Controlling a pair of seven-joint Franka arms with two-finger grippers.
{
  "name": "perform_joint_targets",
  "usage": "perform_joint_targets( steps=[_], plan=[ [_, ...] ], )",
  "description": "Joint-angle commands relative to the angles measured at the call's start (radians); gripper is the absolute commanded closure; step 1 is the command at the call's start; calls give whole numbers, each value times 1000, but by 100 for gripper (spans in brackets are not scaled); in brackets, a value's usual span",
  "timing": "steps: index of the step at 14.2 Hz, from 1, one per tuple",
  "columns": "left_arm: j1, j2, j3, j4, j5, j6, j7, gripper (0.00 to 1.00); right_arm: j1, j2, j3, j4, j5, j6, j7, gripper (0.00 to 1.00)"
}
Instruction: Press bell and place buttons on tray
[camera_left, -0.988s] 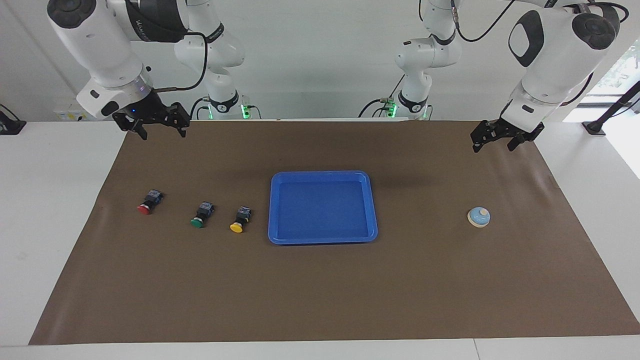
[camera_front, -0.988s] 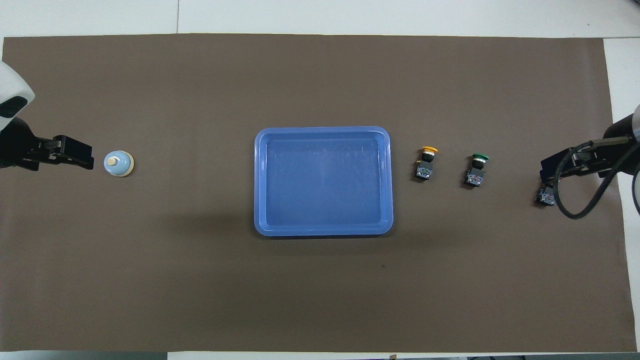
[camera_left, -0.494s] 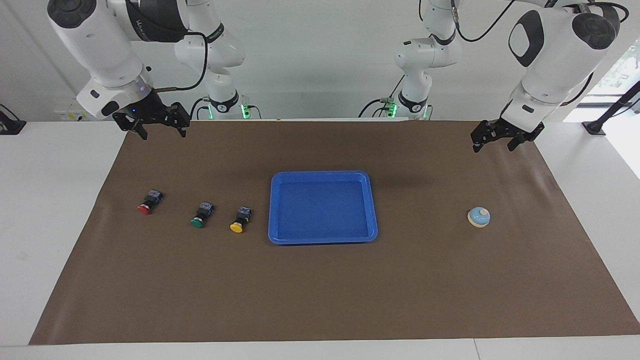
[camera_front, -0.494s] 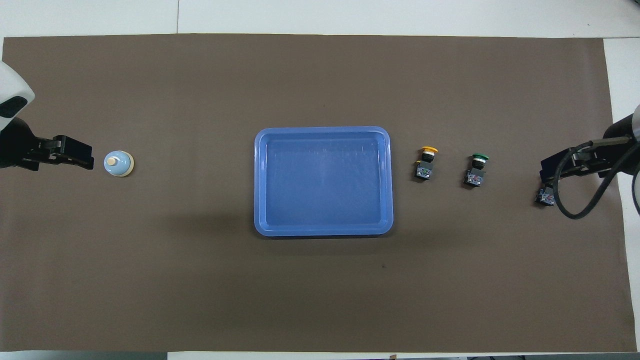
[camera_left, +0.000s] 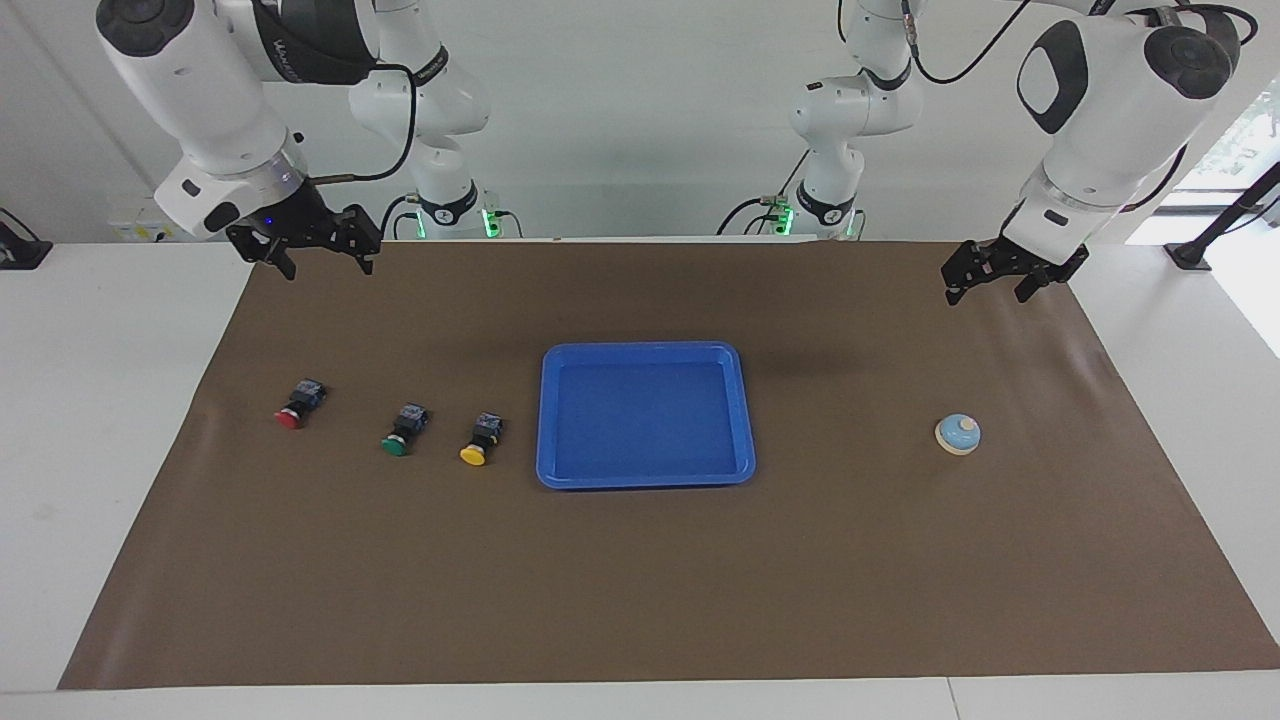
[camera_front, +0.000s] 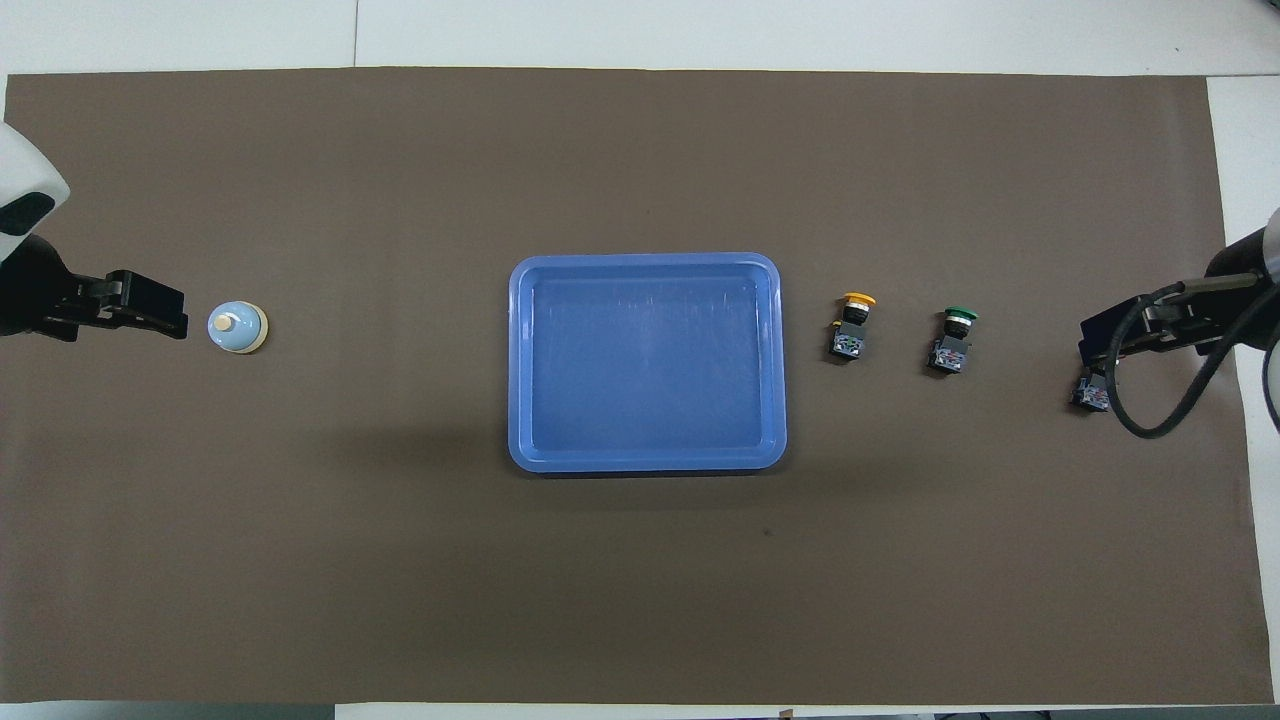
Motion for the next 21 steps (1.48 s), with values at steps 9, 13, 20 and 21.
perform_joint_targets(
  steps=[9,13,20,21],
  plan=[
    [-12,-4,12,8,-1,5,-2,0,-8,-10,8,-6,6,-2,-23,0],
    [-13,-4,12,7,-1,3,-2,0,-8,-10,8,-6,6,2,-24,0],
    [-13,-4,10,5,-1,0,-2,0,68,-26,11,-214,19,300,43,0],
    [-13,-7,10,5,-1,0,0,0,82,5,11,-220,19,337,86,0]
  ],
)
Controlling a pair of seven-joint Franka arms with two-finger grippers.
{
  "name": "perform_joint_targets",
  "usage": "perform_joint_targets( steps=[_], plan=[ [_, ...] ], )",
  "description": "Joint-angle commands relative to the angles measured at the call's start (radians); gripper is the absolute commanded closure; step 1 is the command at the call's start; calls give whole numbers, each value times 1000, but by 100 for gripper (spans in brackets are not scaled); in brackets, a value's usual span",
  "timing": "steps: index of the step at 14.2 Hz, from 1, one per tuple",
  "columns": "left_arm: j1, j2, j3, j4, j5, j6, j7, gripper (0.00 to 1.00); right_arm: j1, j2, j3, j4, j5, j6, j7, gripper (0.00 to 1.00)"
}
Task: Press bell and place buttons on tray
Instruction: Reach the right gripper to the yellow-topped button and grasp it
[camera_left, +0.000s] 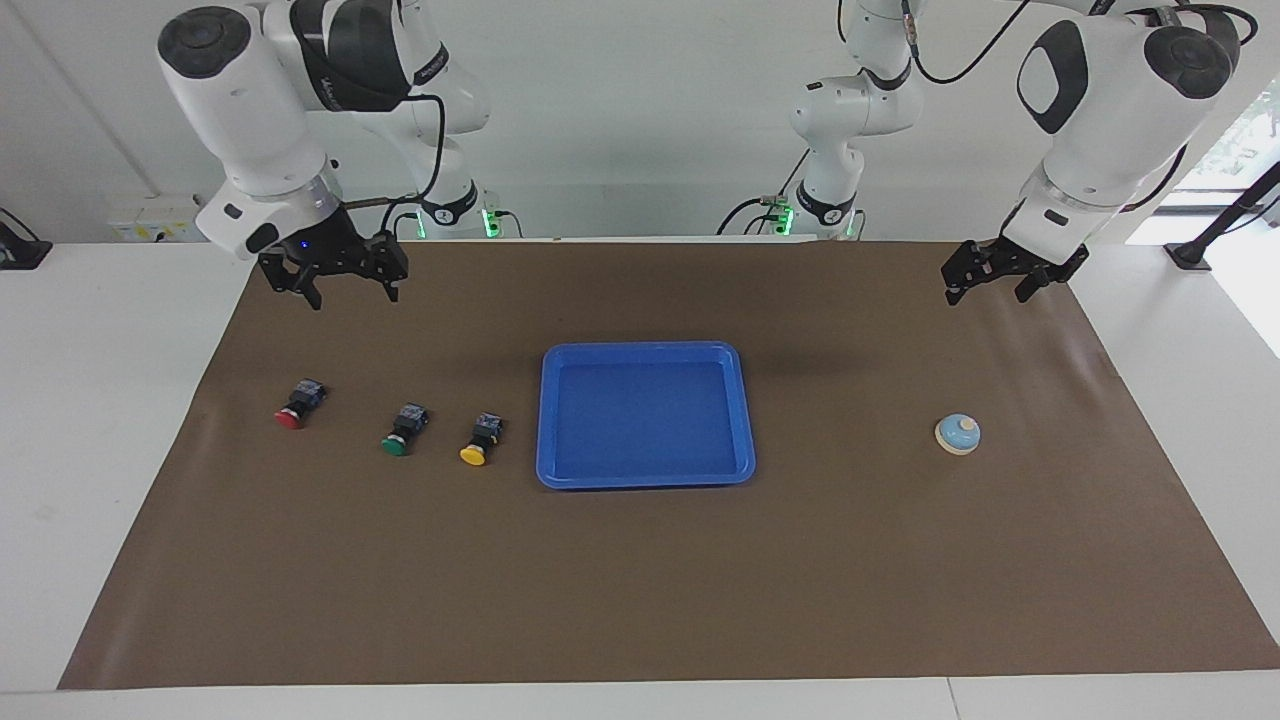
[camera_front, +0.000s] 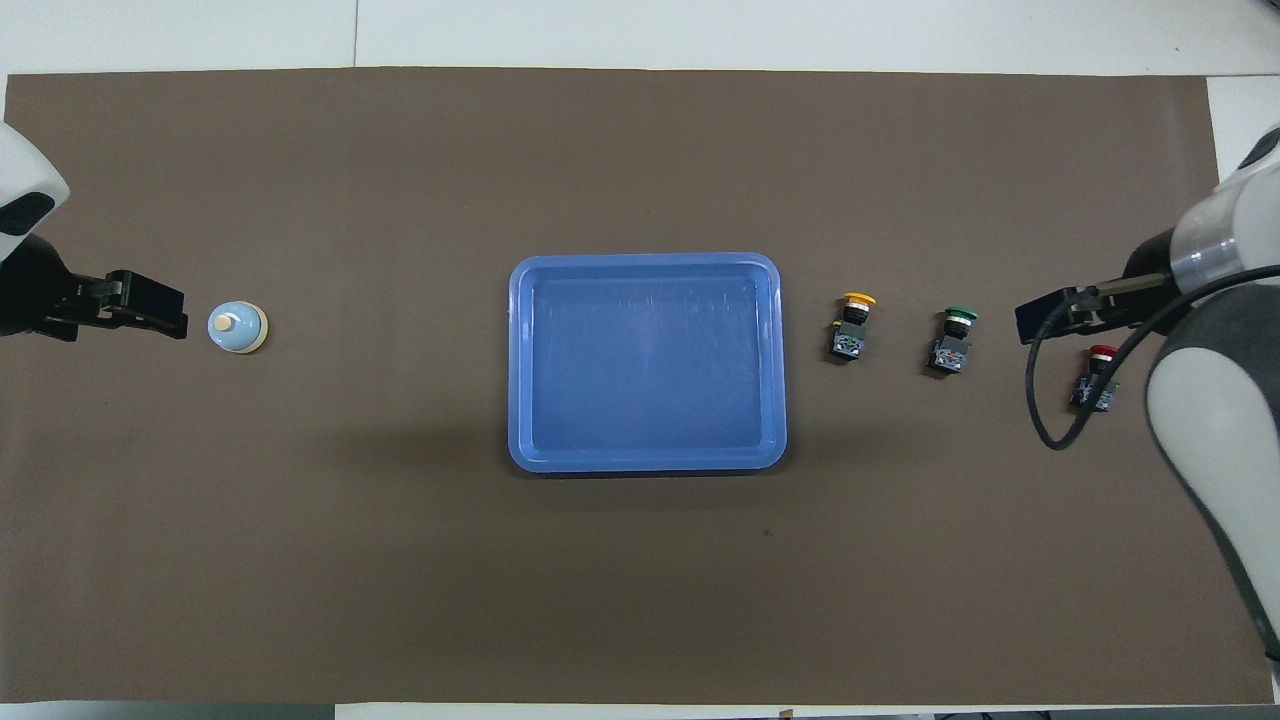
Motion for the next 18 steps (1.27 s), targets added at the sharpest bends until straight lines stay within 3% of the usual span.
perform_joint_targets(
  steps=[1,7,11,18],
  plan=[
    [-10,-8,10,5,-1,-2,1,0,32,53,6,-64,15,130,106,0],
    [-10,-21,10,-10,-1,1,6,0,98,190,4,-170,0,455,336,0],
    [0,-24,12,-10,-1,0,6,0,129,322,3,-147,-17,581,481,0],
    [3,-24,12,-10,-1,0,6,0,132,347,3,-218,-19,672,561,0]
  ],
)
